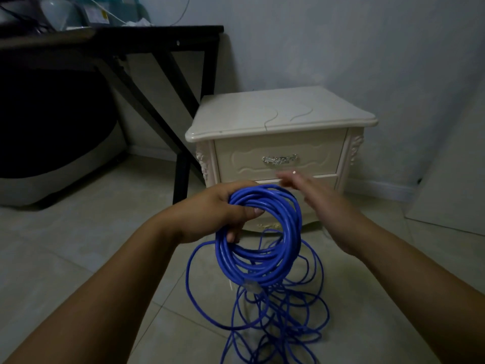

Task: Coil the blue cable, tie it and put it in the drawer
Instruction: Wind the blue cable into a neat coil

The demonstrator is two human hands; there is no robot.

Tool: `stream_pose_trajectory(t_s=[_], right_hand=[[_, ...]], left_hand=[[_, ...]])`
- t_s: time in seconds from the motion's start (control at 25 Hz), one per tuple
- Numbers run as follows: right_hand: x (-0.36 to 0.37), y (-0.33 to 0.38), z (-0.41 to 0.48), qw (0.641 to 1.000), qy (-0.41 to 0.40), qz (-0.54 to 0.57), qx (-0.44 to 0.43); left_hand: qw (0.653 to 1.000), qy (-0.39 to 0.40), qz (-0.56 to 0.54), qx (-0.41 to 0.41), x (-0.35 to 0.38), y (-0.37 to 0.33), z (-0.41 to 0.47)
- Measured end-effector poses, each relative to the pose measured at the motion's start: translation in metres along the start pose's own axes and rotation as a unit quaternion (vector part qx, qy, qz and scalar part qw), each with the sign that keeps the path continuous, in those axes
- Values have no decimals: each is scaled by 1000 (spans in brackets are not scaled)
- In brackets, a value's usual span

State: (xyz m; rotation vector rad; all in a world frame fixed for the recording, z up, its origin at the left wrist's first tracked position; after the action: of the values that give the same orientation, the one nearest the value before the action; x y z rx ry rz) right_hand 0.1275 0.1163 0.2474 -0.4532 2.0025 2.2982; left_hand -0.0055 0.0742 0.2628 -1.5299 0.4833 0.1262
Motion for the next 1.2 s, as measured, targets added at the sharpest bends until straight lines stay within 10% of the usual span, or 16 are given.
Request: stream_pose_trajectory(t_s=[0.52,0.72,0.96,1.2], right_hand=[[19,-5,-23,997,-49,-53,25],[30,-29,-18,952,-20,243,183],[41,-16,-22,906,-22,401,133],[-7,-29,-4,957,-170,204,114]], left_hand=[[960,-280,-18,19,-32,7,10],[936,-326,-131,-15,-25,14,8],[857,-384,-335,-73,-9,27,5],[924,-297,-232,-59,10,21,9]])
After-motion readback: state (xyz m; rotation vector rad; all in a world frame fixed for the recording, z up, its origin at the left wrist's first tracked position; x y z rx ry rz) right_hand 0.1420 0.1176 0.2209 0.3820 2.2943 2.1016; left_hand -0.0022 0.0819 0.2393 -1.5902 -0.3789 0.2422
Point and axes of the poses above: each hand's wrist, its own z-axis towards the middle knuckle, its own x-axis out of the palm, y = z × x, the point moved 9 cm from there along z, towards the middle knuckle, and after that the axes turned 12 degrees about -y, right-handed, at the moved point
